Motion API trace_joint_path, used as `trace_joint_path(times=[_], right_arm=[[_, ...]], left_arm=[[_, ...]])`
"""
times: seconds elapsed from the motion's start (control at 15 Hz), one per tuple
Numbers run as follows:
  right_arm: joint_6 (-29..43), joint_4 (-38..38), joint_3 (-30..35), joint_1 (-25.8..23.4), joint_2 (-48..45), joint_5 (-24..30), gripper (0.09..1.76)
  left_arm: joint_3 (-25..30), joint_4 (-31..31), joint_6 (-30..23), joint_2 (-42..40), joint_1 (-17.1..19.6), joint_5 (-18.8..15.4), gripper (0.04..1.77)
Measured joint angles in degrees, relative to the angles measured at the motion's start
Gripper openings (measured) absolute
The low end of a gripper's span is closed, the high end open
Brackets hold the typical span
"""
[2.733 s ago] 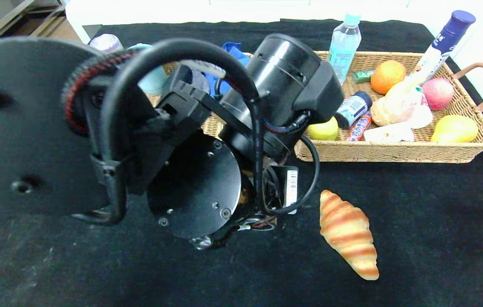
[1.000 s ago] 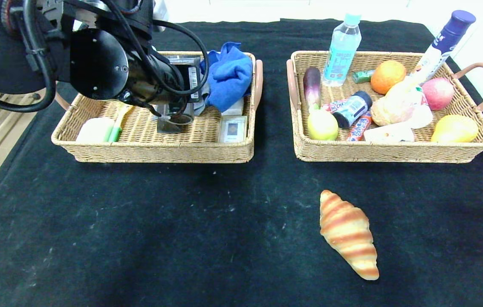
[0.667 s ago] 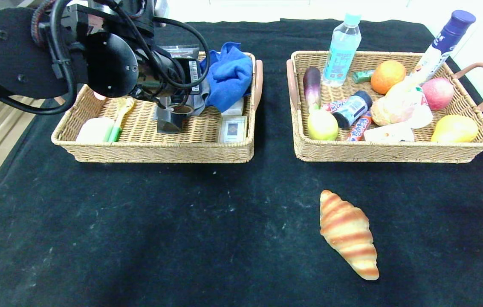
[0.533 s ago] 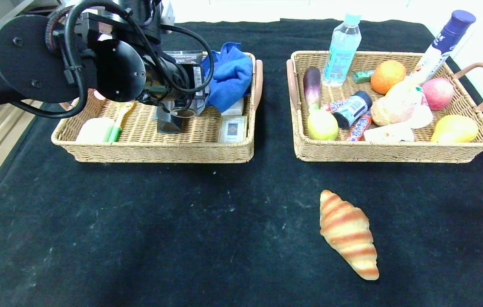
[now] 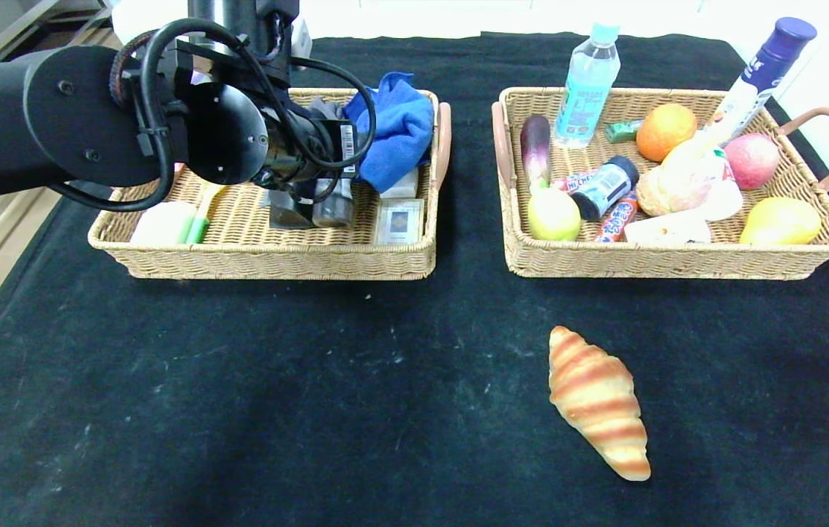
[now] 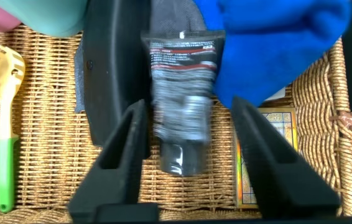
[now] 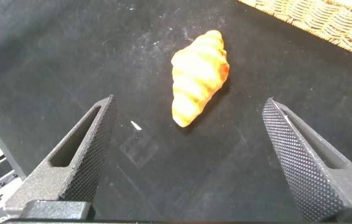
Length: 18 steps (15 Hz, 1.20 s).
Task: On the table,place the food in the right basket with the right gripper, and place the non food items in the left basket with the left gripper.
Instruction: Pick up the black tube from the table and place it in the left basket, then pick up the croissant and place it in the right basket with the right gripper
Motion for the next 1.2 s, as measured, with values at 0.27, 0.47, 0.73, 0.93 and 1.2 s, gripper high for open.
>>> trace_joint_path(times=[0.27, 0.47, 0.73, 0.93, 1.2], right_arm=[[0.00, 0.04, 0.09, 0.10, 0.07, 0.07, 1.71], [0.00, 0.01, 0.15, 0.10, 0.30, 0.07, 1.71], [0.02, -0.02, 0.24, -0.10, 0.77, -0.13, 1.71], [0.02, 0.00, 0.50, -0.06, 1.29, -0.15, 1.71], [0.02, -0.02, 0.77, 0.02, 2.72, -0.22, 1.71]], left_arm=[[0.62, 0.24, -0.02, -0.41, -0.49, -0.01, 1.30], [3.61, 0.41, 0.00, -2.18, -1.57, -0.06, 1.43], [16.26, -0.17, -0.13, -8.77, -6.17, -2.96, 1.54], [30.06, -3.45, 2.04, -16.63, -12.20, -7.47, 1.60], [50.05, -15.18, 9.30, -26.22, -18.74, -13.70, 1.64]])
